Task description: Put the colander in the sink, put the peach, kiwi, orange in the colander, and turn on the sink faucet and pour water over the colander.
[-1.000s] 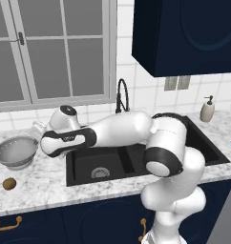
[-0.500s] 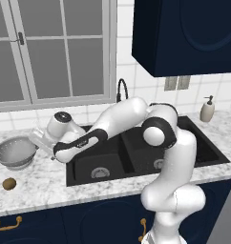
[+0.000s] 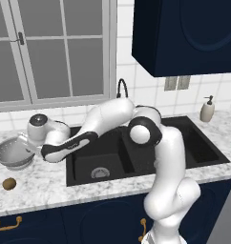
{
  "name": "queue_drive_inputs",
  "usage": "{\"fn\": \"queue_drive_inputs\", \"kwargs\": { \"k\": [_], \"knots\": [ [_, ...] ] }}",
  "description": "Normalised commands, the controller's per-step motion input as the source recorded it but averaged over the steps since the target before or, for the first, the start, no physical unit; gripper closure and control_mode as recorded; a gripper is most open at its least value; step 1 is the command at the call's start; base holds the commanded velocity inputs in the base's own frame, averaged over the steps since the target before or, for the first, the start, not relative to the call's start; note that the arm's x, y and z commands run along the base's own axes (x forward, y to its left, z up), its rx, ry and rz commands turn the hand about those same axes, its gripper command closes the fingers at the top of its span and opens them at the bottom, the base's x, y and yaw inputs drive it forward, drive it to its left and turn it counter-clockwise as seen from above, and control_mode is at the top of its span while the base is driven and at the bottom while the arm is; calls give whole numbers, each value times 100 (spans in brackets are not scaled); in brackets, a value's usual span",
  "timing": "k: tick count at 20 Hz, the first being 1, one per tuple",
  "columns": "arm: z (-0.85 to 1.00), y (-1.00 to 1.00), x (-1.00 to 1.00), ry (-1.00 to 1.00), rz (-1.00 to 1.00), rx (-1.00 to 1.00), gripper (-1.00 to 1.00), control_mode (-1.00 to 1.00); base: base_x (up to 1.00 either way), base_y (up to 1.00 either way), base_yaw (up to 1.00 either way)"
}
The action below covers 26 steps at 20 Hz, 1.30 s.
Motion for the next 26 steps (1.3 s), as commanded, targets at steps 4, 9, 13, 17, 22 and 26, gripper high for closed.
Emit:
{"fn": "queue_drive_inputs", "kwargs": {
  "k": [4,9,13,17,22,26],
  "knots": [
    [-7,1,13,0,0,0,-100,-100,0,0,0],
    [-20,-8,10,0,0,5,-100,-100,0,0,0],
    [-23,-13,14,0,0,12,-100,-100,0,0,0],
    [-15,-11,20,0,0,15,-100,-100,0,0,0],
    [-9,3,31,0,1,3,-100,-100,0,0,0],
    [-2,23,35,0,2,0,-100,-100,0,0,0]
  ]
}}
